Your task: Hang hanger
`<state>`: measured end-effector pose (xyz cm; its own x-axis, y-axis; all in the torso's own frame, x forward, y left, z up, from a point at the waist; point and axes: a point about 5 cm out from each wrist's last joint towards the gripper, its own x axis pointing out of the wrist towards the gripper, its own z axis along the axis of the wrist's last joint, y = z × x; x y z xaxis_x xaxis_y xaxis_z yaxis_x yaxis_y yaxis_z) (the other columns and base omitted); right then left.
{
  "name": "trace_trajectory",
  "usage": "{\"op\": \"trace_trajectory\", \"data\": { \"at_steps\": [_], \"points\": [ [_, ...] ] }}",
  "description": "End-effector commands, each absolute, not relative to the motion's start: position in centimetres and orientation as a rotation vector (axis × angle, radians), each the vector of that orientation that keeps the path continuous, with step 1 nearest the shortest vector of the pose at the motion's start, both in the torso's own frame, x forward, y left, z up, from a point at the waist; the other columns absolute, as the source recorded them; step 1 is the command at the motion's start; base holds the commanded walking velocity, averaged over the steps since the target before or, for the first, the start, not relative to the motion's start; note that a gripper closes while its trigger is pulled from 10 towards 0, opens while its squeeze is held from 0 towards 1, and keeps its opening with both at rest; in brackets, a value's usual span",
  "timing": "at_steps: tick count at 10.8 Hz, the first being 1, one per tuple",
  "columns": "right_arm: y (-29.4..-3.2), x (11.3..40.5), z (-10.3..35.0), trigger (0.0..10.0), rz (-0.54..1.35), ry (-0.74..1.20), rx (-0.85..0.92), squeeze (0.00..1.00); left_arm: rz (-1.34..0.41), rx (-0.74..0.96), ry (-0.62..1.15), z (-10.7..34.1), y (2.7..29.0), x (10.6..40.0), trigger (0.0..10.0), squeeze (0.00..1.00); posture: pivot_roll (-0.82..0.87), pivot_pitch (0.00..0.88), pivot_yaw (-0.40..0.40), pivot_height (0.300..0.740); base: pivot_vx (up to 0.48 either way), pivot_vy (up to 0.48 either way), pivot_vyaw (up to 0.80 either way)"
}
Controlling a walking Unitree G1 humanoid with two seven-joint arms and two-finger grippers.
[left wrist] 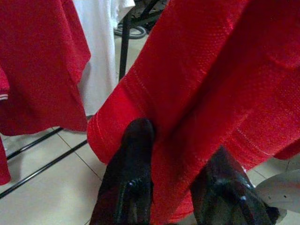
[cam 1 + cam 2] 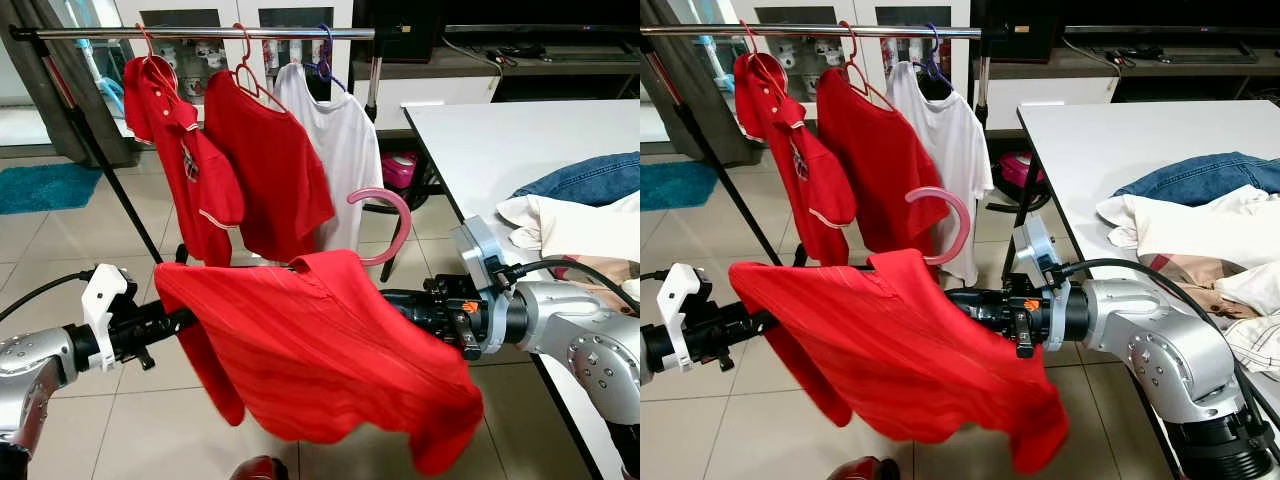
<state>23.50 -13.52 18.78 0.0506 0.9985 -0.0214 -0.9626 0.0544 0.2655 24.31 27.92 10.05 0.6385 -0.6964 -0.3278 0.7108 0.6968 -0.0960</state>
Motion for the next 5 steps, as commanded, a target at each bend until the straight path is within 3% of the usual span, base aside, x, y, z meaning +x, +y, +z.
{"op": "trace_trajectory", "data": {
  "at_steps": [1, 5],
  "points": [
    [-13.2, 23.4, 19.7, 10.0, 1.54, 0.169, 0.18, 0.0, -0.802, 0.042, 0.348, 10.2, 27.9, 24.5, 0.0, 0.0, -0.05, 0.033, 0.064, 0.74, 0.0, 0.0, 0.0],
    [-13.2, 23.3, 19.6, 10.0, 1.524, 0.162, 0.198, 0.0, -0.67, 0.048, 0.332, 9.9, 29.0, 25.2, 0.0, 0.0, -0.05, 0.028, 0.068, 0.74, 0.0, 0.0, 0.0]
  ]
}}
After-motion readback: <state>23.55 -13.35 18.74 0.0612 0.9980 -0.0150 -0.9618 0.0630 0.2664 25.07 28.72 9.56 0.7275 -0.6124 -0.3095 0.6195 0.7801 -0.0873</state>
